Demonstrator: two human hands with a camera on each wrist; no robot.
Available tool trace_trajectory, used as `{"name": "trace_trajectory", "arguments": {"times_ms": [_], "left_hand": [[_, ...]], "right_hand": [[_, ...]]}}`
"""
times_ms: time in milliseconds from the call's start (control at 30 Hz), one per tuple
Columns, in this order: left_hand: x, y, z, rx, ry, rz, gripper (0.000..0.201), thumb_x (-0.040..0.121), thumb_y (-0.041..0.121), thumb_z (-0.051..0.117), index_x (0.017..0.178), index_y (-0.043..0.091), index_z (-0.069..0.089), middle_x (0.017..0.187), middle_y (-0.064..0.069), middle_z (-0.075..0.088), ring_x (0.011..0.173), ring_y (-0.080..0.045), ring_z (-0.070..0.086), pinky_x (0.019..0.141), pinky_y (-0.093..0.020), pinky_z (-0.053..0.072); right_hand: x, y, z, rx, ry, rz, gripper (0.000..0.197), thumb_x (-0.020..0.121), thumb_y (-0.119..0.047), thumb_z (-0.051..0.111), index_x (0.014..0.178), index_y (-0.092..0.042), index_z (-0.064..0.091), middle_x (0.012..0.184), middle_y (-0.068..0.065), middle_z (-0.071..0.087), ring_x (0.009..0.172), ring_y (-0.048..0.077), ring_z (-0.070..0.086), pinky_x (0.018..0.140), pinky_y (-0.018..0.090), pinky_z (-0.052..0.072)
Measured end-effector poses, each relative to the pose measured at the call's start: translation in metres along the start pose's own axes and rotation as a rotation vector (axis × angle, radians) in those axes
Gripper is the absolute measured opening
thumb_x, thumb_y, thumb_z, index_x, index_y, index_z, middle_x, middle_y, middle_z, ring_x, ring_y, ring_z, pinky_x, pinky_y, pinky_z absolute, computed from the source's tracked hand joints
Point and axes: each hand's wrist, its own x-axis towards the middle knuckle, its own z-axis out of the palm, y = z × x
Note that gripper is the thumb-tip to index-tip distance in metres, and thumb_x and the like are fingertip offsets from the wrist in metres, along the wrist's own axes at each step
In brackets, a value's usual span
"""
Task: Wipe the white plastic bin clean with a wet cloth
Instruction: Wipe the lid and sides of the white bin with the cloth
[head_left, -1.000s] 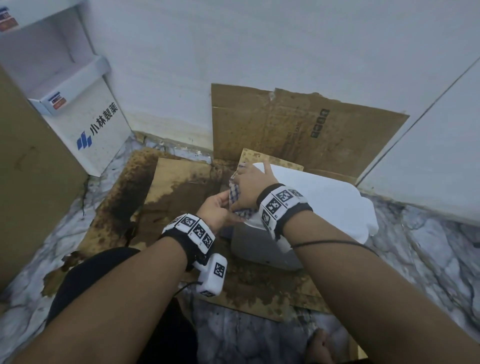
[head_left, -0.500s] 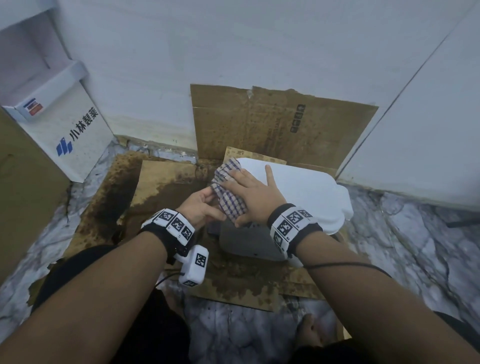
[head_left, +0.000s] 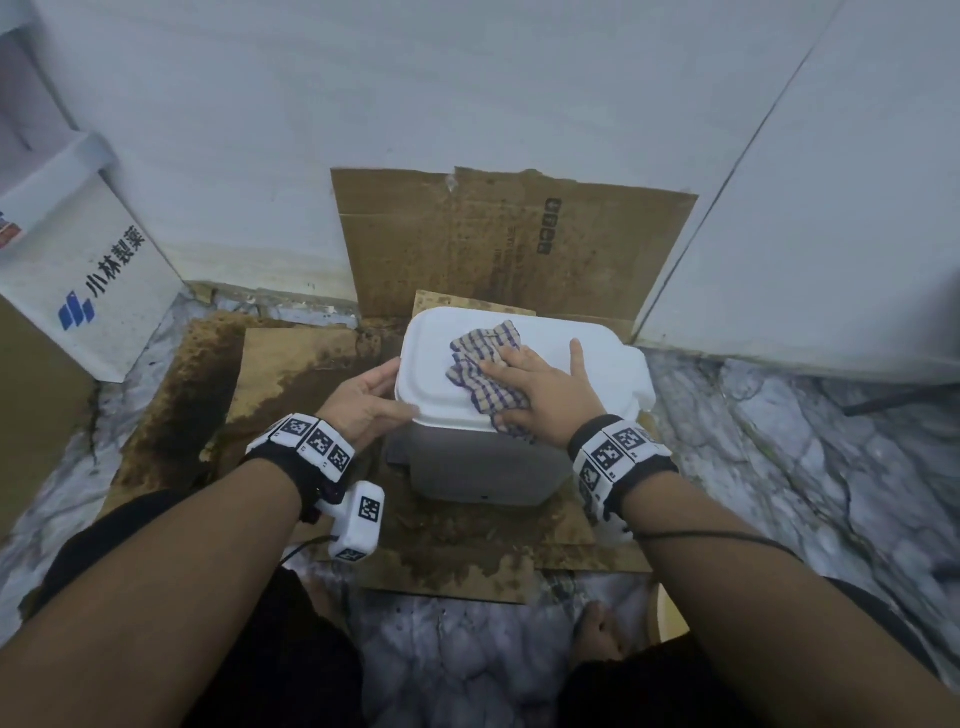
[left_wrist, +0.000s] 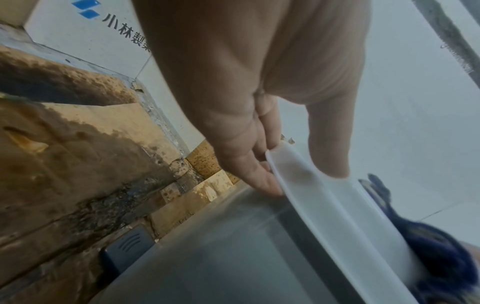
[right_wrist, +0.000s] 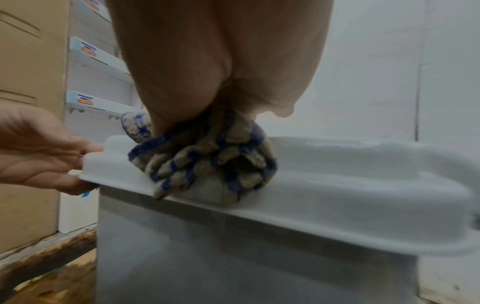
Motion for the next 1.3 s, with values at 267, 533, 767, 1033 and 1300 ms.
{"name": "trace_trajectory", "arguments": {"times_ms": [267,533,767,1033,1300], "left_hand": [[0.004,-0.003,-0.001,0.043,0.071,0.013,0.073,0.075,-0.015,0.065,0.139,0.015,0.052,0.129,0.001,0.065,0.115,-0.025,0.065,0.083,-0.039,0.059],[0.007,-0.001,0.003,0.062,0.088,0.025,0.073,0.074,-0.018,0.063,0.139,0.015,0.053,0.130,-0.002,0.064,0.111,-0.026,0.066,0.079,-0.038,0.060],[0.006,0.001,0.003,0.092,0.105,0.029,0.069,0.078,-0.018,0.061,0.137,0.015,0.055,0.128,0.000,0.066,0.110,-0.024,0.067,0.081,-0.038,0.060],[0.007,0.002,0.005,0.084,0.117,0.025,0.068,0.079,-0.018,0.059,0.137,0.017,0.055,0.130,0.000,0.065,0.113,-0.024,0.066,0.079,-0.038,0.060],[0.004,0.002,0.004,0.090,0.104,0.033,0.070,0.080,-0.021,0.057,0.139,0.016,0.053,0.132,0.000,0.063,0.114,-0.025,0.064,0.083,-0.040,0.059]], "right_hand": [[-0.029,0.044,0.000,0.093,0.016,0.151,0.066,0.089,-0.049,0.059,0.148,-0.044,0.029,0.161,-0.007,0.020,0.150,0.014,0.012,0.111,0.061,-0.020],[-0.051,0.088,-0.002,0.143,0.049,0.282,0.074,0.083,-0.052,0.066,0.148,-0.042,0.031,0.161,-0.006,0.019,0.149,0.017,0.015,0.112,0.052,-0.019],[-0.062,0.106,0.008,0.339,0.127,0.406,0.078,0.077,-0.040,0.077,0.145,-0.037,0.039,0.160,-0.007,0.023,0.147,0.019,0.024,0.118,0.057,-0.006],[-0.066,0.108,0.001,0.599,0.235,0.481,0.063,0.078,-0.026,0.078,0.137,-0.028,0.055,0.151,-0.002,0.043,0.136,0.021,0.042,0.113,0.034,0.028],[-0.018,0.111,-0.016,0.375,0.049,0.451,0.080,0.083,-0.052,0.067,0.151,-0.027,0.031,0.157,0.007,0.031,0.139,0.029,0.036,0.114,0.040,0.030]]}}
